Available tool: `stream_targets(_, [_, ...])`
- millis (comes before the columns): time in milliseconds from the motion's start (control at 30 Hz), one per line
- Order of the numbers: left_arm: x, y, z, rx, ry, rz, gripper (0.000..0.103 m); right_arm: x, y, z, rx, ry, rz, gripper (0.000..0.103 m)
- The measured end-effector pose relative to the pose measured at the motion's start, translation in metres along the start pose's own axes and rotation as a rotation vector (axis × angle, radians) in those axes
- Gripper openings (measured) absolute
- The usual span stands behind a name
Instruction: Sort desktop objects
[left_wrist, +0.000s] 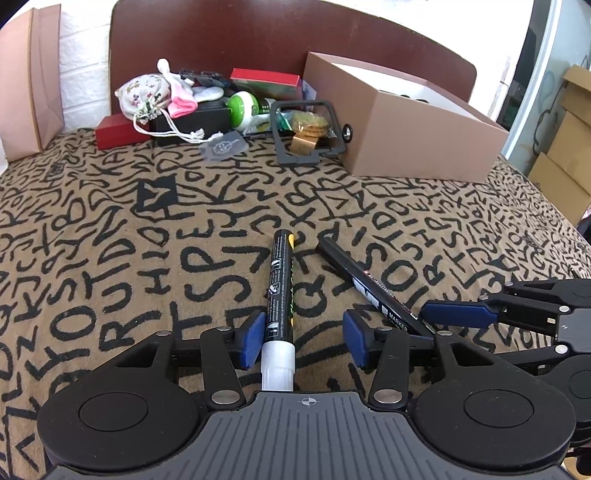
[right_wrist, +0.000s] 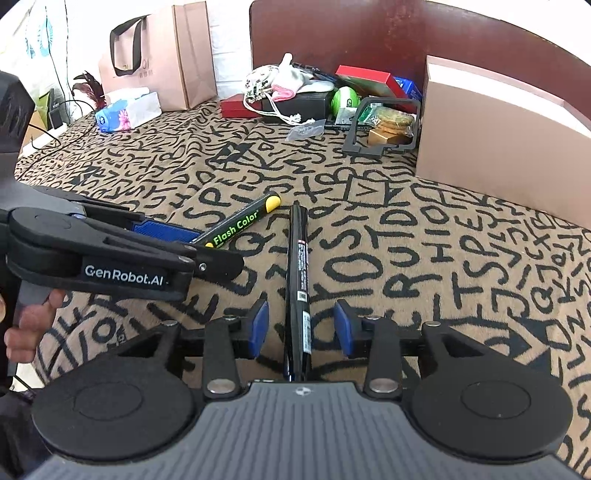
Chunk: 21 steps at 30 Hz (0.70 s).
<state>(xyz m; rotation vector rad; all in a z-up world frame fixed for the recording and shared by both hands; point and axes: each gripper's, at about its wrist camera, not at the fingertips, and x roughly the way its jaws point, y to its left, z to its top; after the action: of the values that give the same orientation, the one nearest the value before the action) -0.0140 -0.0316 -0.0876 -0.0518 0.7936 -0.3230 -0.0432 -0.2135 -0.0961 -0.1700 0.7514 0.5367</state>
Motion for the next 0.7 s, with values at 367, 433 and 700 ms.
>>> stream_targets(367, [0.009, 0.002, 0.006, 0.000, 0.013, 0.013, 0.050, 0.012, 0.001, 0.006, -0.011, -0.008, -0.006, 0.044])
stream_targets(433, [0.010, -0.001, 0.006, 0.019, 0.016, 0.024, 0.045, 0.012, 0.000, 0.006, -0.003, -0.008, -0.004, 0.044])
stream_targets(700, [0.011, -0.003, 0.006, 0.012, 0.023, 0.036, 0.034, 0.016, 0.002, 0.009, -0.004, -0.011, -0.008, 0.040])
